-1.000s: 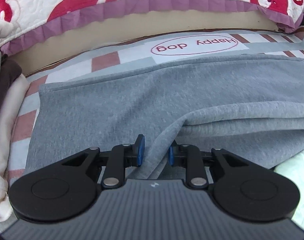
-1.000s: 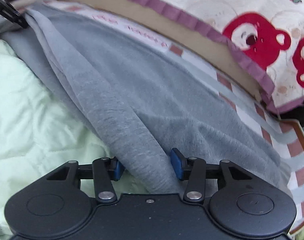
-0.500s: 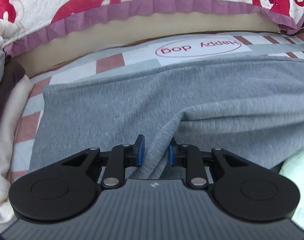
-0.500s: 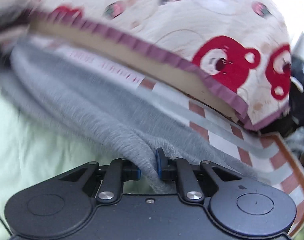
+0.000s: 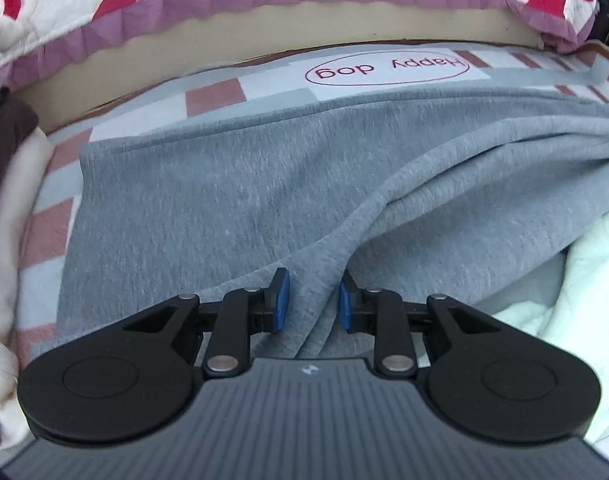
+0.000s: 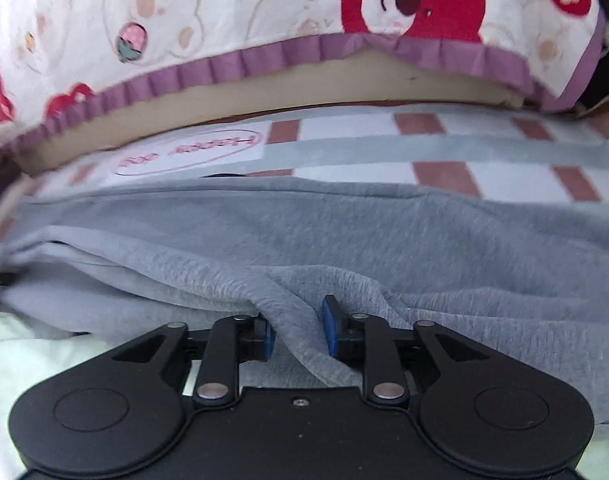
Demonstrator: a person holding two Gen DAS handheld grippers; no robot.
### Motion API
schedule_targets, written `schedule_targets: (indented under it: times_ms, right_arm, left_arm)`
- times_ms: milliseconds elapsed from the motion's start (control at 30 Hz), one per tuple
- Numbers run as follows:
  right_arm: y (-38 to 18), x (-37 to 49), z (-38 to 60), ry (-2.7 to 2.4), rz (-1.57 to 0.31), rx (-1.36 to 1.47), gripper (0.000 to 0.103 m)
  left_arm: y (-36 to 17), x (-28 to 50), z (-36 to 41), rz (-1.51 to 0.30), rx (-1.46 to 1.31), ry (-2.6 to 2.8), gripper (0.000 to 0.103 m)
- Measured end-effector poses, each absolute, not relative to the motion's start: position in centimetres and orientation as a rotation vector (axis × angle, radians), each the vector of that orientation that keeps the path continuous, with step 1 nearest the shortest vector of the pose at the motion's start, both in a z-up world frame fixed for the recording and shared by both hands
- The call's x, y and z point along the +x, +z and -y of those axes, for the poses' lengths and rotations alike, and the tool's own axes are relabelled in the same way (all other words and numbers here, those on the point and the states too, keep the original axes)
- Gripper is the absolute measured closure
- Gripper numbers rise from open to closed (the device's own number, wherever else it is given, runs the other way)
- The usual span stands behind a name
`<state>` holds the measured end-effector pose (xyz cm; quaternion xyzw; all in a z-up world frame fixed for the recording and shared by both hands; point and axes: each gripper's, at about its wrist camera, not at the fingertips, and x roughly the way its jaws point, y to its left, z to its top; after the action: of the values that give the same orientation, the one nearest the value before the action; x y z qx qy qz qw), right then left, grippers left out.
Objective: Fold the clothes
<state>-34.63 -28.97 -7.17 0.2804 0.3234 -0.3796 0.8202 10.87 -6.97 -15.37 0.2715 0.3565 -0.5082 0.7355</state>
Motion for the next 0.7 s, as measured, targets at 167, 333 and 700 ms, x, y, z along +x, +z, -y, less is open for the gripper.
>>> schedule_targets:
  times_ms: [167, 333, 700]
  right_arm:
    - [-6.6, -36.4, 29.4, -0.738, -0.619, 0.674, 0.067]
    - [-7.5, -36.0, 30.9, -0.799, -0.607, 0.692, 0.077]
    - [-7.0, -36.5, 31.7, -0.783, -0.555, 0.746, 0.087]
  left_arm:
    - [-15.6, 9.3, 7.5, -0.613, 0.756, -1.041, 0.069]
    - [-16.2, 7.3, 8.0, -0.47, 0.888, -1.028, 0.078]
    - [-12.7, 7.1, 7.8, -0.409, 0.767, -0.985, 0.096]
